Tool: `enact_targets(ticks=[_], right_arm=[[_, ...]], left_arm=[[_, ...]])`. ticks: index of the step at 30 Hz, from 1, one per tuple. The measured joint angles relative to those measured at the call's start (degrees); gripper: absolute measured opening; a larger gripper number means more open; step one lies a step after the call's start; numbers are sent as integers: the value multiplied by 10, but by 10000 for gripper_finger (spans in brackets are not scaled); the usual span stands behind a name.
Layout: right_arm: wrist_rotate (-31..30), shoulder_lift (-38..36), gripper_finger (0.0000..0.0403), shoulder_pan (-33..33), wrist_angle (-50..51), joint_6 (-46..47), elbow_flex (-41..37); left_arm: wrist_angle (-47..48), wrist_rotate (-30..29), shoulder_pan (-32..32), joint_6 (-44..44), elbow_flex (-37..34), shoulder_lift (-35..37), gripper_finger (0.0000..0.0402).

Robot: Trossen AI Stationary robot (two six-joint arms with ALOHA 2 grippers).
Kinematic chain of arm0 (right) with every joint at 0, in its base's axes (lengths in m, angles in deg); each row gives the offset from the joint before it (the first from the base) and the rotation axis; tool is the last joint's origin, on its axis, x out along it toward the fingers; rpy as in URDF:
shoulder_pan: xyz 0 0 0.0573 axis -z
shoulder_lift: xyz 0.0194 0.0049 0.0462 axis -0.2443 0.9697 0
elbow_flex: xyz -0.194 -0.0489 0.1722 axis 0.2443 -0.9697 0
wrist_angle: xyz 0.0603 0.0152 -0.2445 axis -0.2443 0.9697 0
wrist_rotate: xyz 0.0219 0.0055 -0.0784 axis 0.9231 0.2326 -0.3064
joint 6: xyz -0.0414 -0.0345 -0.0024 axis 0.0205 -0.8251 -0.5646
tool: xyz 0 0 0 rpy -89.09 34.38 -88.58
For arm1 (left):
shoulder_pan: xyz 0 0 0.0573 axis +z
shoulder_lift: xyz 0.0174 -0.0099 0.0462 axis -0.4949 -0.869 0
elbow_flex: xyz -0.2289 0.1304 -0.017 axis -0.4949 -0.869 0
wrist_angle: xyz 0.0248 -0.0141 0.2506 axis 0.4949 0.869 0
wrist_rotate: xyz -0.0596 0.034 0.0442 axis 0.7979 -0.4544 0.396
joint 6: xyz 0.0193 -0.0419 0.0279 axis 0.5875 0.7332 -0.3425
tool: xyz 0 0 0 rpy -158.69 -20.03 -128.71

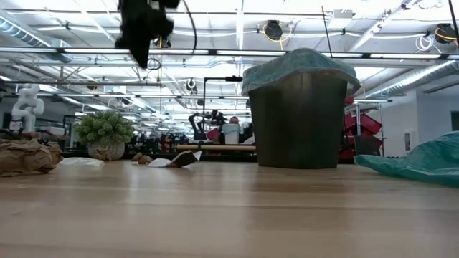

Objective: Place trash/remove bag and relplace
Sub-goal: Put the brown paper into the trash bin

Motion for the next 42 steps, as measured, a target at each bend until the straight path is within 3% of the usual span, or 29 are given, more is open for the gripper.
enact_targets(ticks=[4,11,21,28,32,38,42], right_arm=[[0,1,251,0,-18,0,0],[6,2,251,0,-18,10,0],[15,2,251,0,-18,44,0],[15,2,251,0,-18,46,0],[15,2,251,0,-18,46,0],[15,2,251,0,-17,47,0],[15,2,251,0,-17,45,0]], left_arm=[[-82,1,26,3,-126,-2,3],[-190,-18,38,-37,-235,-45,51],[-294,-21,51,-42,-244,-108,165],[-303,-15,55,-53,-244,-180,188],[-297,-2,56,-58,-241,-214,164],[-287,60,58,-54,-241,-191,18],[-277,70,60,-41,-224,-130,10]])
